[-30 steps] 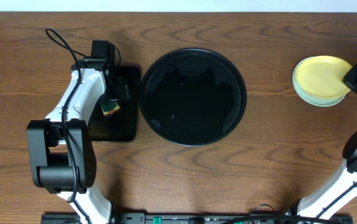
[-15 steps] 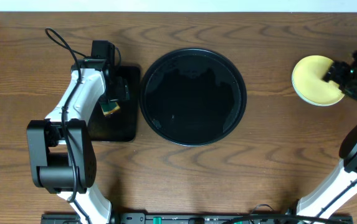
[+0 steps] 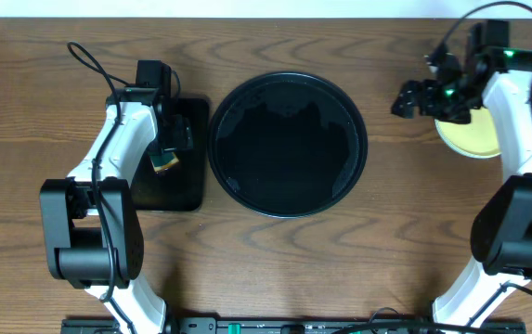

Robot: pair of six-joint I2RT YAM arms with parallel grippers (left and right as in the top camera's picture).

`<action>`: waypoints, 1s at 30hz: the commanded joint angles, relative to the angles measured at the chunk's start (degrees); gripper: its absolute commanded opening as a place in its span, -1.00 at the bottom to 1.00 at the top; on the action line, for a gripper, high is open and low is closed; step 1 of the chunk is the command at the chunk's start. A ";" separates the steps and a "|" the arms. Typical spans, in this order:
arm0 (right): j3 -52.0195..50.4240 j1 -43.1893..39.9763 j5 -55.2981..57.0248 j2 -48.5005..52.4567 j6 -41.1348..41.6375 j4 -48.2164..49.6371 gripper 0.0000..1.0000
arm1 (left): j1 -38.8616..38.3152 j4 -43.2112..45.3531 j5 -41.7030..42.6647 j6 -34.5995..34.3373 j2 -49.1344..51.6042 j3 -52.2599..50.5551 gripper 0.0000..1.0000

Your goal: Clean dirty plates on tray and stack at the side

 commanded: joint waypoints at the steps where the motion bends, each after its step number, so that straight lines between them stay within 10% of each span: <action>1: 0.09 2.14 -0.76 0.09 -1.05 -0.15 0.99 | -0.02 -0.17 -0.70 -0.28 -0.52 -0.57 0.70; 30: 0.09 4.28 -0.74 0.09 -1.05 -0.15 0.98 | -0.02 -0.20 -0.70 -0.28 -0.52 -0.57 0.70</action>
